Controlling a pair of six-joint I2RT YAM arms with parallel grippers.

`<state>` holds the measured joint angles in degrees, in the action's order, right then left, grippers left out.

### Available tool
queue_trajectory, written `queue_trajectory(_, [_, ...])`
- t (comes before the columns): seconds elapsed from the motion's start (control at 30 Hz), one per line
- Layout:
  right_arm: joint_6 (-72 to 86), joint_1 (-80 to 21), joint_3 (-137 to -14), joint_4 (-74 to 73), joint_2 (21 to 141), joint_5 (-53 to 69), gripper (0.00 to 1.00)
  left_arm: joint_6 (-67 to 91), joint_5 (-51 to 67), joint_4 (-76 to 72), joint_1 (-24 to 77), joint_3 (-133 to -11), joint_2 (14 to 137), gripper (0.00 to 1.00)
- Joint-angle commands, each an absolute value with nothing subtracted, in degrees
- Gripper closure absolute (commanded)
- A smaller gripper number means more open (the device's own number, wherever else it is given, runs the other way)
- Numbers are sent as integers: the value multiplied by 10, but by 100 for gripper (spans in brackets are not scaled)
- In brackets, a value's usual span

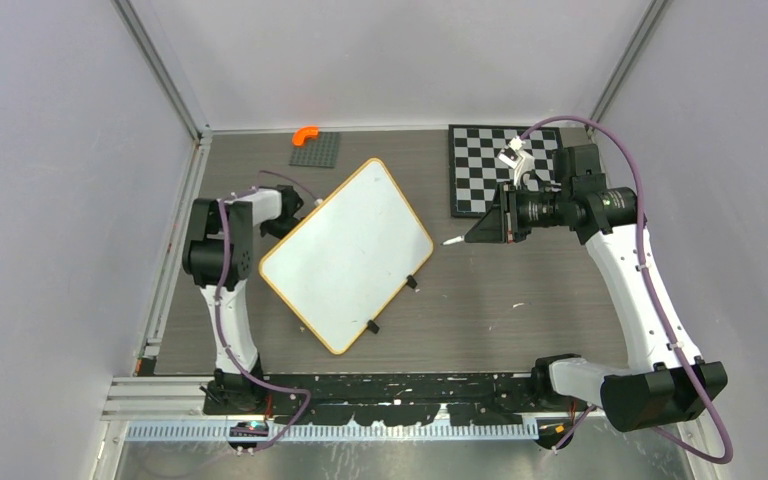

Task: Write a sentence on the whiteboard
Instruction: Move the whiteboard to the center of the board, then write a sentence on the whiteboard.

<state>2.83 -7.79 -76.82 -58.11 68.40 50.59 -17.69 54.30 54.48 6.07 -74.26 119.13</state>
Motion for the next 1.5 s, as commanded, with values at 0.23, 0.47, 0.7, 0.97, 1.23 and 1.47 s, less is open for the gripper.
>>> queue_trajectory(0.23, [24,-78,-761,-563,683,510,100,-180,501,518,150,-815,1242,48])
queue_trajectory(0.47, [8,-97,-776,-562,691,491,100,-196,479,585,154,-904,1236,41])
queue_trajectory(0.7, [-15,-182,-826,-527,697,378,100,-153,485,648,58,-1011,1166,30])
queue_trajectory(0.97, [-29,-340,-882,-468,735,201,100,-141,530,711,-64,-938,950,30])
queue_trajectory(1.23, [-3,-438,-868,-367,752,173,100,-226,607,826,-93,-849,802,30])
queue_trajectory(1.47, [83,-438,-868,-338,770,216,100,-174,595,735,-86,-838,721,27])
